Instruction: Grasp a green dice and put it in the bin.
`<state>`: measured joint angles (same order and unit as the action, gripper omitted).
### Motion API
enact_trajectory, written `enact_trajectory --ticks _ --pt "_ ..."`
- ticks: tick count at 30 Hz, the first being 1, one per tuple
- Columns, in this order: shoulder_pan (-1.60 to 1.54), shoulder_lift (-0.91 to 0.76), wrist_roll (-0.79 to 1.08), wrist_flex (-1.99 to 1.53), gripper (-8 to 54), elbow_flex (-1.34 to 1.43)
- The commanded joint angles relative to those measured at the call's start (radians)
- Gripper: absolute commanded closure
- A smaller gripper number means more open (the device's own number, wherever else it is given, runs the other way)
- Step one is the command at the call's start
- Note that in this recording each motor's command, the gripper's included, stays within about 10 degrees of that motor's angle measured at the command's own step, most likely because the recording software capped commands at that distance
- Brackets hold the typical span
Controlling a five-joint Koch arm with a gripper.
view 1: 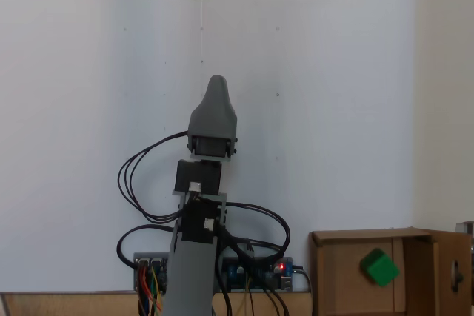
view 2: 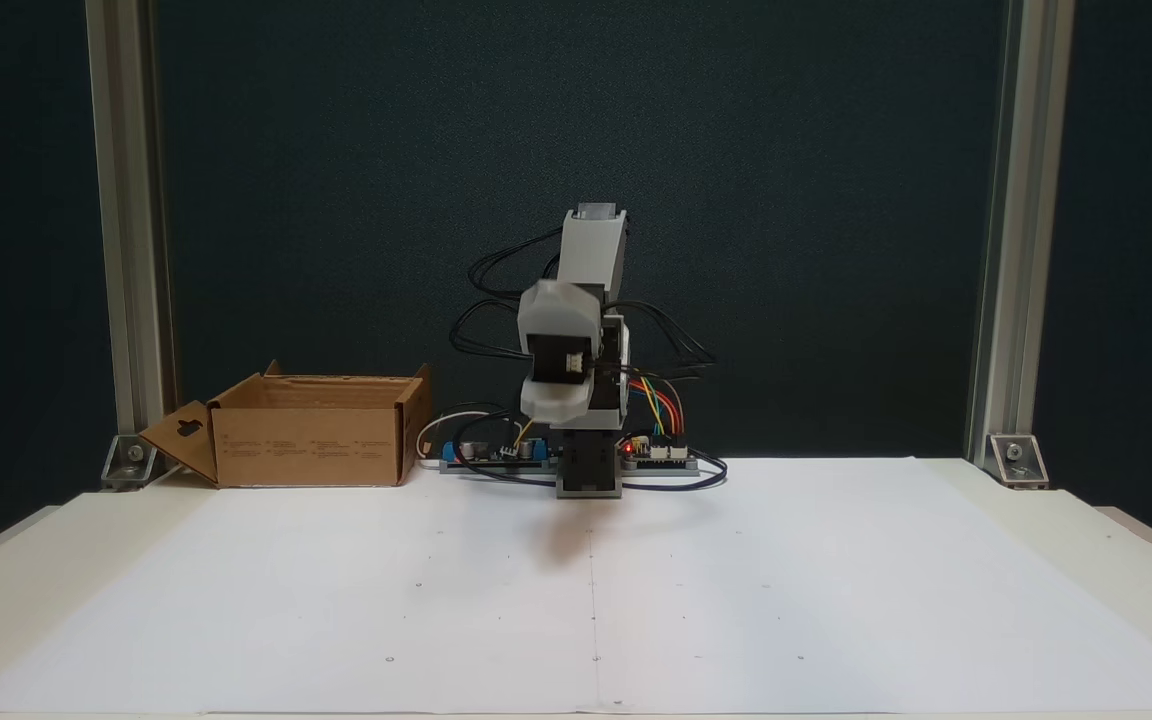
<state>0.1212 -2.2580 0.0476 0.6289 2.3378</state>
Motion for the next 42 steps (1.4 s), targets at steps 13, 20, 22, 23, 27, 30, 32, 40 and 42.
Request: enact_trajectory --ticks 13,20,22,23,27,30,32,40,42 --pt "-0.069 -0.109 -0.021 0.458 -0.1 0.129" --pt "-0.072 -0.106 -0.021 0.609 -0.1 0.141" --pt "-0.072 -0.106 -0.021 0.611 -0.1 0.156" --pt "-0.072 -0.106 -0.021 0.611 -0.1 0.167" --pt "-0.069 -0.106 -0.023 0.615 -0.1 0.210" --pt "-0.069 -0.106 -0.021 0.617 -0.1 0.212" --pt "-0.071 -0.106 -0.023 0.626 -0.1 0.212" --pt "-0.071 -0.106 -0.021 0.641 -0.1 0.212" --pt "-0.071 -0.106 -0.021 0.649 -0.1 0.212"
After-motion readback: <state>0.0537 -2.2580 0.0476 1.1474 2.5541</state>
